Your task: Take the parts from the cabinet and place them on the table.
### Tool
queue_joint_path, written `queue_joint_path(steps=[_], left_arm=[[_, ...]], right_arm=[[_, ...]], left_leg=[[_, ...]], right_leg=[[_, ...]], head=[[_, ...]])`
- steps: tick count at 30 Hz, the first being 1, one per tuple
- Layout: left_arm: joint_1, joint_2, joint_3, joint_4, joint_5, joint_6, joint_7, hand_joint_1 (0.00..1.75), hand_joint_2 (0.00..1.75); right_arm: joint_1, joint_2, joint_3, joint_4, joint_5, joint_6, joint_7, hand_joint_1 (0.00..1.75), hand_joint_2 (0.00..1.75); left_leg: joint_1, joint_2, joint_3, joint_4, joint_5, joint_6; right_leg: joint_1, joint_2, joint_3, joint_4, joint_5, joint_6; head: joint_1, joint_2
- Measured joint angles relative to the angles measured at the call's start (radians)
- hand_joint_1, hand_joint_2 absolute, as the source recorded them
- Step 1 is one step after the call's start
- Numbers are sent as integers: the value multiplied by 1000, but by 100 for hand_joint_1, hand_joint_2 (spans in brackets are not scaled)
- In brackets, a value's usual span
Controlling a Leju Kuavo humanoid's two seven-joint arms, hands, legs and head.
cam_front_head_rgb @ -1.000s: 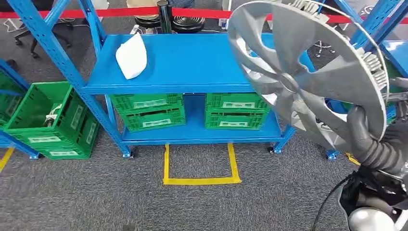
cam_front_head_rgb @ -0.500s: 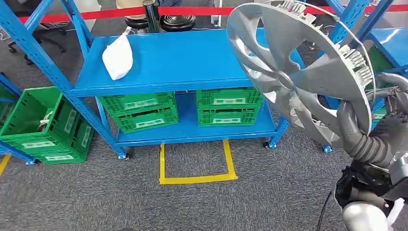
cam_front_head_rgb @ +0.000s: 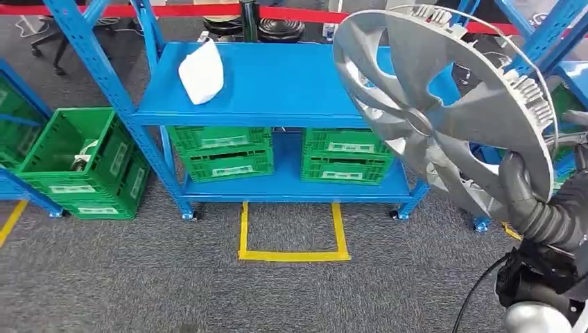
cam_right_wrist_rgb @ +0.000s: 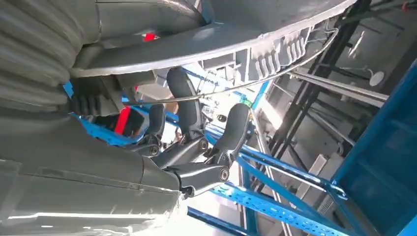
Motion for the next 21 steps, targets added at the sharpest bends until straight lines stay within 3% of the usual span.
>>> queue_joint_path(steps=[1, 2, 3, 6, 7, 8, 9, 11, 12, 13, 14, 15, 16, 17, 18, 19, 21], left_arm=[[-1, -1, 0, 0, 0, 0, 0, 0, 175], [-2, -4, 0, 0, 0, 0, 0, 0, 175], [-6, -6, 0, 0, 0, 0, 0, 0, 175], [-5, -9, 0, 0, -1, 0, 0, 0, 175], [-5, -7, 0, 0, -1, 0, 1, 0, 175], [-3, -7, 0, 0, -1, 0, 1, 0, 175], [-5, -5, 0, 0, -1, 0, 1, 0, 175], [-5, -5, 0, 0, -2, 1, 1, 0, 175], [-4, -5, 0, 0, -2, 1, 1, 0, 175], [-2, -5, 0, 0, -2, 1, 1, 0, 175], [-1, -5, 0, 0, -2, 1, 1, 0, 175], [-1, -5, 0, 0, -2, 2, 1, 0, 175], [-1, -5, 0, 0, -2, 2, 1, 0, 175], [-2, -4, 0, 0, -2, 3, 1, 0, 175], [-4, -4, 0, 0, -2, 3, 1, 0, 175], [-6, -4, 0, 0, -3, 3, 1, 0, 175], [-5, -5, 0, 0, -3, 3, 1, 0, 175]], right_arm=[[0, -1, 0, -1, 1, 0, 0, 175, 175], [0, -3, 0, -1, 2, 0, 0, 175, 175], [5, -4, 0, -1, 3, 0, 0, 175, 175], [4, -5, -1, -5, 6, -1, 1, 175, 175], [3, -5, -1, -5, 6, -1, 1, 175, 175], [2, -5, 2, -5, 6, -1, 1, 175, 175], [4, -3, 1, -7, 8, -1, 1, 175, 175], [4, -3, 3, -8, 12, -2, 1, 175, 175], [4, -3, 5, -8, 13, -2, 1, 175, 175], [5, -3, 7, -8, 15, -2, 1, 175, 175], [5, -3, 9, -8, 15, -2, 1, 175, 175], [4, -3, 9, -8, 15, -2, 1, 175, 175], [3, -3, 10, -8, 15, -2, 1, 175, 175], [3, -3, 13, -9, 17, -2, 1, 175, 175], [3, -3, 13, -9, 18, -2, 2, 175, 175], [4, -3, 14, -9, 19, -2, 1, 175, 175], [2, -3, 14, -9, 21, -2, 2, 175, 175]], left_leg=[[-2, -9, 2, 0, 0, -1], [1, -16, -2, 0, 1, -2], [-4, -28, -12, 4, 5, -8], [3, -68, -32, 4, 20, -31], [-2, -59, -35, 13, 11, -32], [-8, 13, -46, 29, -4, -41], [-4, 48, -70, 77, -42, -49], [9, 49, -143, 232, -114, -60], [12, 47, -173, 292, -131, -65], [16, 46, -178, 303, -122, -69], [18, 47, -162, 274, -93, -71], [18, 53, -128, 211, -53, -70], [17, 70, -76, 118, -7, -67], [13, 120, -36, 44, 14, -62], [-5, 157, -26, 22, 1, -58], [-1, 142, -29, 21, -2, -46], [-5, 116, -36, 20, 1, -36]], right_leg=[[0, 25, 43, -91, 47, -8], [-1, 87, 70, -156, 62, -20], [-6, 101, 77, -173, 61, -24], [1, 49, 81, -190, 52, -30], [-9, 29, 85, -204, 59, -31], [-8, 16, 89, -207, 61, -33], [-7, 1, 88, -207, 60, -36], [-5, -29, 87, -204, 58, -39], [-5, -42, 87, -203, 58, -39], [-5, -54, 87, -202, 57, -38], [-5, -65, 87, -200, 55, -36], [-6, -73, 87, -198, 53, -33], [-6, -83, 89, -195, 50, -30], [-5, -90, 90, -193, 47, -25], [3, -96, 89, -187, 43, -18], [4, -104, 87, -186, 43, -14], [3, -131, 91, -189, 43, -7]], head=[[2, 0], [3, 0], [-3, 0], [5, 0], [8, 0], [3, 0], [-10, 0], [-20, 0], [-25, 0], [-30, 0], [-33, 0], [-35, 0], [-37, 0], [-42, 0], [-46, 0], [-44, 0], [-38, 0]])
